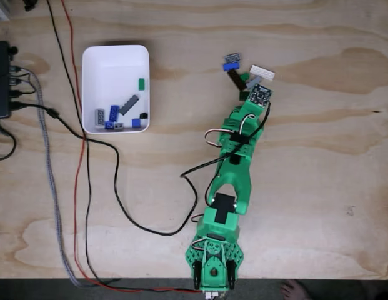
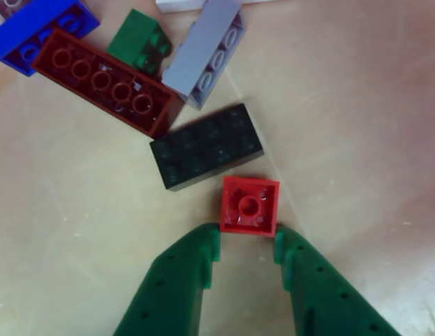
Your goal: Put all lego bricks in the bin.
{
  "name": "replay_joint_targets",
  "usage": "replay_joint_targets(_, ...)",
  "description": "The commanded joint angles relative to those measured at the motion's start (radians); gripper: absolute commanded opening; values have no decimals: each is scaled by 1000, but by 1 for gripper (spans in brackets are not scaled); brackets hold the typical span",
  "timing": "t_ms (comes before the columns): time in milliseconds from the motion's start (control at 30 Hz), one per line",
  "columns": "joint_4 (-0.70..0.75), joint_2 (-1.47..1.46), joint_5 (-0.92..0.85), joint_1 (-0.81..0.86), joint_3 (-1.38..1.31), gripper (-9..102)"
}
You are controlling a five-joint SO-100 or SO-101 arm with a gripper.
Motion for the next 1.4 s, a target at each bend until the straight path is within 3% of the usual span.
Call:
replay_joint_targets(0, 43, 117, 2, -12, -43, 10)
replay_joint_targets(433, -37, -12, -54, 5, -129, 14)
replay_joint_targets(600, -6, -21, -77, -5, -150, 0)
replay_joint_targets(667, 5, 11, -71, -15, -129, 0)
replay_joint_targets(800, 153, 244, 49, -80, -92, 0)
replay_joint_targets(967, 522, 623, 364, -307, -279, 0)
replay_joint_targets(1167, 890, 204, 545, -612, -928, 0)
replay_joint_targets(1300, 923, -17, 584, -739, -1042, 1)
replay_joint_targets(1367, 902, -75, 600, -755, -1031, 8)
